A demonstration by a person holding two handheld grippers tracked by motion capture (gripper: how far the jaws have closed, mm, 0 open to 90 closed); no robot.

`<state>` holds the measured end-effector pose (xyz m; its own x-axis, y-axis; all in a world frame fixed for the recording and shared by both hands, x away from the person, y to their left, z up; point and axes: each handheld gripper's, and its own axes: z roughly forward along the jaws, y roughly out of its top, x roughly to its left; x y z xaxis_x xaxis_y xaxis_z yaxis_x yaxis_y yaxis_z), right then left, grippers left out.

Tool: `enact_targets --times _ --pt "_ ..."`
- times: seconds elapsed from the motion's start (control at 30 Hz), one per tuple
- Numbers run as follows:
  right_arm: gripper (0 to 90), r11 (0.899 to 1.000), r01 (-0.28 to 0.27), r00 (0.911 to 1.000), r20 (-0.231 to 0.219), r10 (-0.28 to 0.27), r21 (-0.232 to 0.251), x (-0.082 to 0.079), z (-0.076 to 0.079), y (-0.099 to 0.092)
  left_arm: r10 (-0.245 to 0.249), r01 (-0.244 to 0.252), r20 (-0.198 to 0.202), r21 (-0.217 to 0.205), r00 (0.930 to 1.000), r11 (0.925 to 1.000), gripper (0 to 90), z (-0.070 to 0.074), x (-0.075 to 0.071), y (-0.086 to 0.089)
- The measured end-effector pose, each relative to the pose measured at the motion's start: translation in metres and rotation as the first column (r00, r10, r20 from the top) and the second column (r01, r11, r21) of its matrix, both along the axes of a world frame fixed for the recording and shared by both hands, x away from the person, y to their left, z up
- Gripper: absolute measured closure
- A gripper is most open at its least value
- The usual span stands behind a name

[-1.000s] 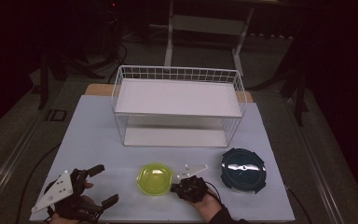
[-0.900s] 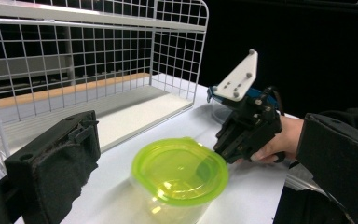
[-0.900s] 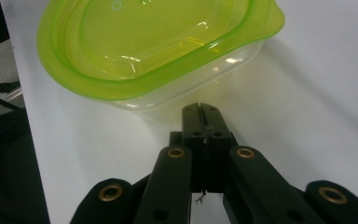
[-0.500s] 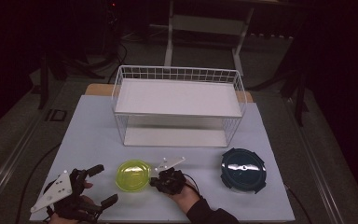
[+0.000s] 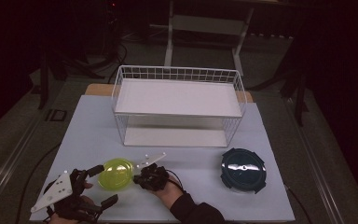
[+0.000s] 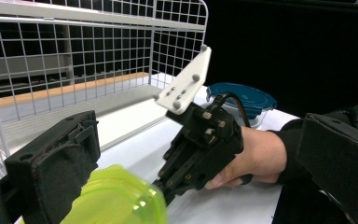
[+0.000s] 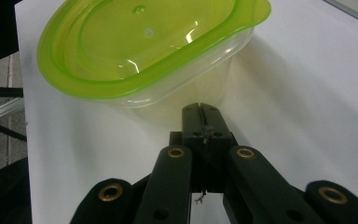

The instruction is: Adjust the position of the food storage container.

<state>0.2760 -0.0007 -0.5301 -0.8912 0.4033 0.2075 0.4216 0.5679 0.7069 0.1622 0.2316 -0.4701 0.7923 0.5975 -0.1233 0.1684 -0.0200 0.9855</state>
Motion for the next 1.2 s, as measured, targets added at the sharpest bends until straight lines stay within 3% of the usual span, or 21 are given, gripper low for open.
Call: enact_targets --times 0.17,0.33,0.5,0.7,0.9,1.2 --pt "90.0 1.000 -0.004 1.0000 -0.009 0.004 -0.004 0.003 -0.003 0.012 -0.001 0.001 0.003 -0.002 1.0000 1.0000 0.0 0.000 -0.001 0.000" --pt "90.0 1.000 0.004 1.0000 0.009 -0.004 -0.019 0.003 -0.003 0.008 -0.001 0.001 0.003 -0.001 1.0000 1.0000 0.0 0.000 -0.001 0.001" --pt "90.0 0.998 0.061 0.9979 0.024 -0.061 -0.013 0.009 0.006 -0.016 0.000 0.000 0.003 0.001 1.0000 1.0000 0.0 0.000 -0.001 -0.001" --pt "90.0 0.997 0.083 0.9946 0.063 -0.083 -0.005 0.009 0.026 -0.040 0.000 0.000 -0.002 0.007 1.0000 1.0000 0.0 -0.001 0.000 -0.002" --pt "90.0 0.993 0.113 0.9916 0.062 -0.114 0.017 0.009 0.041 -0.065 -0.002 0.002 -0.002 0.005 1.0000 1.0000 0.0 -0.001 0.000 -0.003" --pt "90.0 0.990 0.136 0.9847 0.107 -0.137 0.022 0.006 0.058 -0.099 -0.004 0.004 -0.003 0.010 1.0000 0.9999 0.0 -0.001 0.000 -0.003"
